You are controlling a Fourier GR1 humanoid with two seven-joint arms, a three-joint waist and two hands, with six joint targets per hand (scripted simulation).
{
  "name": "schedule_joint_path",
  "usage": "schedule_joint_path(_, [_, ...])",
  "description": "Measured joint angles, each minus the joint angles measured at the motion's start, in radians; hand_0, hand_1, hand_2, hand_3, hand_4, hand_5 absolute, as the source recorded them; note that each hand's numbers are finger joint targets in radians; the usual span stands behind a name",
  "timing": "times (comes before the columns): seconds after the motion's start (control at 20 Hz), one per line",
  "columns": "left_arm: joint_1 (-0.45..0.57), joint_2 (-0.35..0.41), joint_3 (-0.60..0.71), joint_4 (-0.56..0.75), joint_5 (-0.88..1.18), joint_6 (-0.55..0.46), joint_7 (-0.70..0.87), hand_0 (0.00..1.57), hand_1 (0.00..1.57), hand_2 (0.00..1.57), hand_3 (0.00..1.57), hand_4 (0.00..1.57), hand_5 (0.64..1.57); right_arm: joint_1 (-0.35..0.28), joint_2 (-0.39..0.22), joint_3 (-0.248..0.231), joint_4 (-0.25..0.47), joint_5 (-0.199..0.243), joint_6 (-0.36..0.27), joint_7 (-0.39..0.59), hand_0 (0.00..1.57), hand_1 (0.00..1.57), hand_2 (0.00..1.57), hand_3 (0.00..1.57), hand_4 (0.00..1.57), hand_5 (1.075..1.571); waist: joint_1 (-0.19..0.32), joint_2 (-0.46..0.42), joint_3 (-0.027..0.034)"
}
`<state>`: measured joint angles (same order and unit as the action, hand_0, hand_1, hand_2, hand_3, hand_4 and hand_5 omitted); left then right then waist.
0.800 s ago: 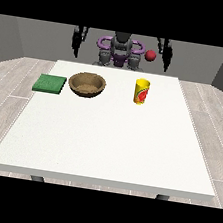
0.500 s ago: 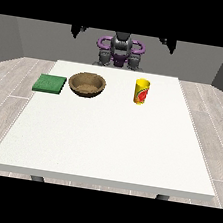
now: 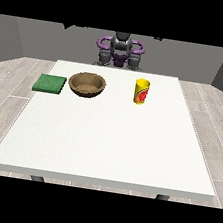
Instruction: Pick the cup and pour the ball into the bowl, then pick the bowl and place it on the pad
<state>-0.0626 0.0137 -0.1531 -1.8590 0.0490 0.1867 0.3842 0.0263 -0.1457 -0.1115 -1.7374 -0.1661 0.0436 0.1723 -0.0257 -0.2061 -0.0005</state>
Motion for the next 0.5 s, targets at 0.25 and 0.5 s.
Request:
schedule_joint_path(0.25, [0.001, -0.004, -0.004, -0.031, -0.011, -0.008, -0.053, 0.00, 0.00, 0.00, 0.00, 0.00, 1.519, -0.014, 0.009, -0.020, -0.008, -0.001, 0.001, -0.042, 0.00, 0.00, 0.00, 0.00, 0.37, 1.563, 0.010, 0.088, 0.0005])
schedule_joint_path(0.5, [-0.086, 0.012, 0.069, 0.069, -0.018, -0.023, -0.203, 0.00, 0.00, 0.00, 0.00, 0.00, 1.500, -0.073, 0.003, -0.033, 0.019, -0.005, 0.023, -0.118, 0.00, 0.00, 0.00, 0.00, 0.29, 1.569, -0.017, 0.221, 0.0003])
